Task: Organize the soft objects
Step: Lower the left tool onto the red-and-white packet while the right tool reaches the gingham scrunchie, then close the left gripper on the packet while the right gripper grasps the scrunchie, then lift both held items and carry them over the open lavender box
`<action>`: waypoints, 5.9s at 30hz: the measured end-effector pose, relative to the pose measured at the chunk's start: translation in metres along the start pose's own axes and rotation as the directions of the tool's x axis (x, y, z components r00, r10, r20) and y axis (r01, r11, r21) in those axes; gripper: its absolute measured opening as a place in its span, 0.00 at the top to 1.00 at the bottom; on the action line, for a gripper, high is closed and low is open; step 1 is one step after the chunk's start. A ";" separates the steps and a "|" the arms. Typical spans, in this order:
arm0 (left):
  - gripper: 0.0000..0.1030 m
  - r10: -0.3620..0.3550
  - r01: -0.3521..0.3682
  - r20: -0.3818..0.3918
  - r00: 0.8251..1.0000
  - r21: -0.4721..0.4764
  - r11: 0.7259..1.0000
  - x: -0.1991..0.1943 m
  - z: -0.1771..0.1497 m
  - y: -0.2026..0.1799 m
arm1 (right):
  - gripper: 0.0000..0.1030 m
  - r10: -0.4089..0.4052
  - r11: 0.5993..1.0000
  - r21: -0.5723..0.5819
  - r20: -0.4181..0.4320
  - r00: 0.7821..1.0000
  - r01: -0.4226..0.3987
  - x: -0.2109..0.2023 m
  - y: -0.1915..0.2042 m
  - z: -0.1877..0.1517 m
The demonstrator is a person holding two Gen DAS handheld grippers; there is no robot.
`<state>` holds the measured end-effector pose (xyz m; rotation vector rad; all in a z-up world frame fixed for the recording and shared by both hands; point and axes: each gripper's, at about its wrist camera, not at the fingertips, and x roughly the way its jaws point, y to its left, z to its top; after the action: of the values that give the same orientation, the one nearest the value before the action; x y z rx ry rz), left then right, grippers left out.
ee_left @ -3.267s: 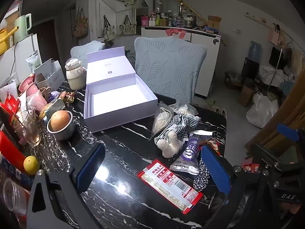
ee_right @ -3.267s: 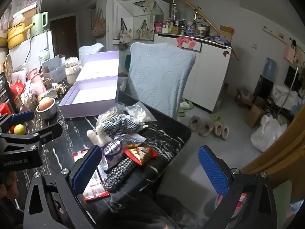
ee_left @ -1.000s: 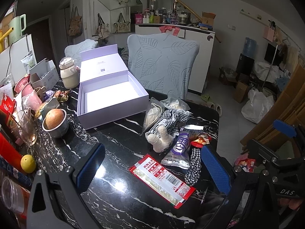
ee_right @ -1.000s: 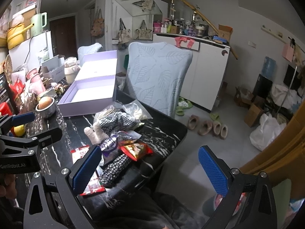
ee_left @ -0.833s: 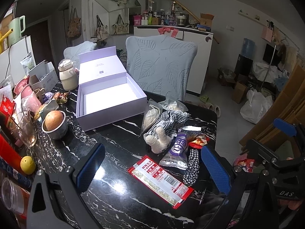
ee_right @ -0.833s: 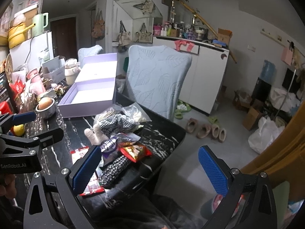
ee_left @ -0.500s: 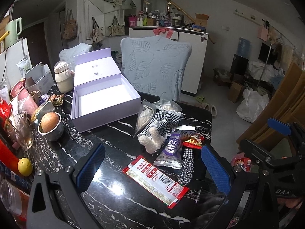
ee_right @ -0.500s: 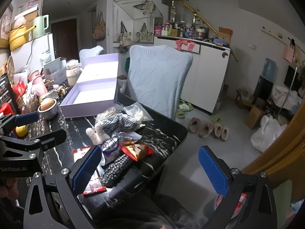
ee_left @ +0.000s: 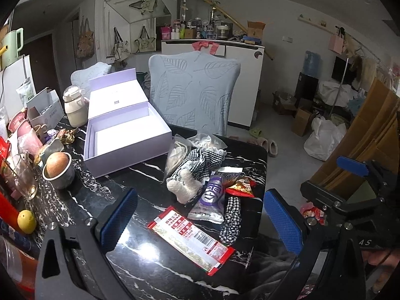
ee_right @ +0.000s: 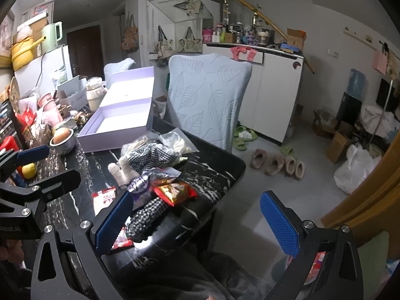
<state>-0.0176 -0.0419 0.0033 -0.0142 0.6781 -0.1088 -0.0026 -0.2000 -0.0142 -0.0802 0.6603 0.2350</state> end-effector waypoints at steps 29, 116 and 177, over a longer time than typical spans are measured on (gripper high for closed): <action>0.00 0.143 -0.221 -0.294 0.945 -0.250 0.943 0.091 -0.068 0.021 | 0.00 0.118 0.991 -0.045 -0.138 0.983 -0.125 0.073 -0.031 -0.031; 0.52 0.189 -0.236 -0.216 0.958 -0.215 0.948 0.087 -0.101 0.039 | 0.75 0.358 0.923 -0.028 -0.305 0.883 -0.384 0.117 0.041 -0.057; 0.54 0.251 -0.196 0.226 0.941 -0.238 0.951 0.033 0.074 0.094 | 0.75 0.508 0.847 -0.188 0.018 0.861 -0.497 0.092 0.058 0.112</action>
<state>0.0634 0.0466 0.0356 -0.1538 0.4274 0.1850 0.1211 -0.1100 0.0177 -0.0681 0.5822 0.8050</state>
